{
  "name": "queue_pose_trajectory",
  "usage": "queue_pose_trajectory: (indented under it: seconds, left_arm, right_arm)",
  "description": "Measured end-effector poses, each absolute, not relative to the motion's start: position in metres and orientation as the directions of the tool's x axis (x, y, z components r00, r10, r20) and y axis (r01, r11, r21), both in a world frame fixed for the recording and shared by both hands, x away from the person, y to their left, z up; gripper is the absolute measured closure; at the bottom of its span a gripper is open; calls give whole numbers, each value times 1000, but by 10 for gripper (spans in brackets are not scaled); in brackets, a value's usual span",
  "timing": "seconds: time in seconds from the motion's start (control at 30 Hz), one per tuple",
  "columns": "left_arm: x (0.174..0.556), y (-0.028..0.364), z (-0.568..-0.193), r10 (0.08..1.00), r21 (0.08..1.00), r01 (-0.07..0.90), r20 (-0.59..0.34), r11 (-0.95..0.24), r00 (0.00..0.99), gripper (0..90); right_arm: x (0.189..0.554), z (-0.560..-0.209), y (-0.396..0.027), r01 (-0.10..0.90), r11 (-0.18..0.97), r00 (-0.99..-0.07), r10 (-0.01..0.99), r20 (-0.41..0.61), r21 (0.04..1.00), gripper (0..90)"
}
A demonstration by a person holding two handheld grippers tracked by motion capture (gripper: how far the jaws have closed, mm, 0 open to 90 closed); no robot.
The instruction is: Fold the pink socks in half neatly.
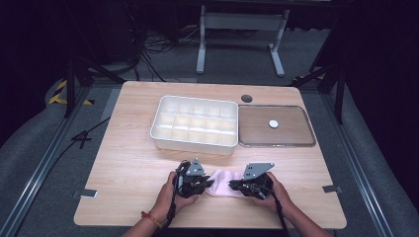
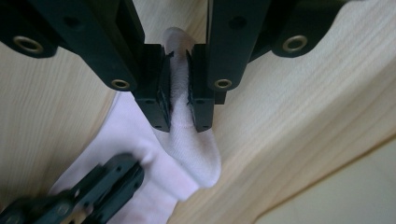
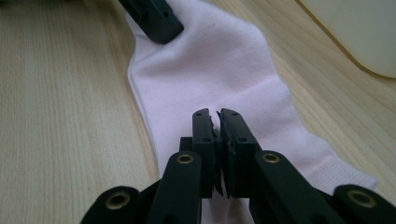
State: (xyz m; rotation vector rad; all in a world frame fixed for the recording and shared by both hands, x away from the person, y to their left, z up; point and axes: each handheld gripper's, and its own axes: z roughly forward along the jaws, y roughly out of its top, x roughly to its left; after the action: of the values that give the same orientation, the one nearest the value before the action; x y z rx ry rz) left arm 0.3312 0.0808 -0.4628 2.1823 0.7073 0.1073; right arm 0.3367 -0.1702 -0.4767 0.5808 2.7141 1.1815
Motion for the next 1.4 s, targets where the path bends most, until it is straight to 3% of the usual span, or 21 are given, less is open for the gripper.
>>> queue_pose_trajectory:
  seconds: [0.27,0.47,0.67,0.8,1.4]
  left_arm:
    - [332,64,-456,489,747,411,-132,-523,862,799]
    - [332,66,-456,501,737,417,-124,-532,857,799]
    - [332,67,-456,509,737,424,-127,-525,851,798]
    - [333,66,-456,509,735,425,-127,-528,852,789]
    - [341,37,-451,461,745,365,-87,-558,883,783]
  right_arm:
    - [343,-475,-163,292,634,-925,379,42,716,849]
    - [345,-471,-171,296,598,-915,402,41,745,757]
    - [346,-457,-203,316,570,-867,499,-14,759,655]
    - [349,-458,-220,367,548,-840,543,14,752,615]
    - [360,-474,-225,417,570,-846,527,74,708,641]
